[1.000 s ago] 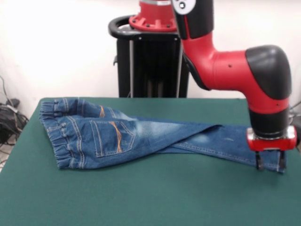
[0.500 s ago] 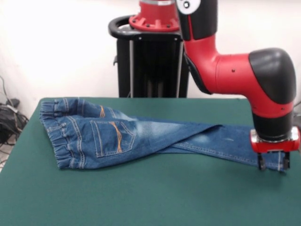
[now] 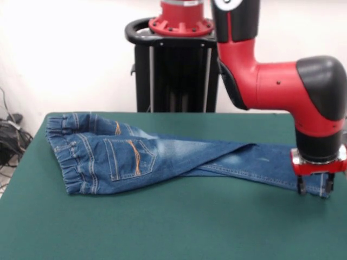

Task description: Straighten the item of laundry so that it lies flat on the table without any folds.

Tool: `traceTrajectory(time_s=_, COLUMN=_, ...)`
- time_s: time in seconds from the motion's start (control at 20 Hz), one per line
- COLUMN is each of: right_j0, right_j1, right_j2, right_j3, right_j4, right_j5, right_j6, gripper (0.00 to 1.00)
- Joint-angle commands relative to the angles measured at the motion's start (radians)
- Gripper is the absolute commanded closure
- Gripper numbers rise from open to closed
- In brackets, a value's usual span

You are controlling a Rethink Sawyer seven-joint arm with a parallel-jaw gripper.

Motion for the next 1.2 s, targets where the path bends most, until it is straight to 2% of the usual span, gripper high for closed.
traceTrajectory(time_s=0.05, right_j0=0.078, right_j1=0.118, right_j2=-0.081, right_j3=-0.042, right_j4=-0.088, right_j5=0.256, right_j6=0.164, gripper=0.0)
traceTrajectory(time_s=0.25, right_j0=0.056, right_j1=0.134, right_j2=-0.052, right_j3=-0.044, right_j4=-0.081, right_j5=0.22, right_j6=0.17, gripper=0.0)
traceTrajectory(time_s=0.45, right_j0=-0.068, right_j1=0.158, right_j2=0.122, right_j3=0.035, right_j4=-0.02, right_j5=0.01, right_j6=0.17, gripper=0.0)
traceTrajectory(time_s=0.65, right_j0=-0.181, right_j1=0.211, right_j2=0.273, right_j3=0.07, right_j4=-0.045, right_j5=-0.164, right_j6=0.171, gripper=0.0)
traceTrajectory(time_s=0.95, right_j0=-0.233, right_j1=0.249, right_j2=0.338, right_j3=0.076, right_j4=-0.066, right_j5=-0.215, right_j6=0.212, gripper=0.0)
traceTrajectory(time_s=1.2, right_j0=-0.191, right_j1=0.235, right_j2=0.285, right_j3=0.056, right_j4=-0.039, right_j5=-0.138, right_j6=0.239, gripper=0.0)
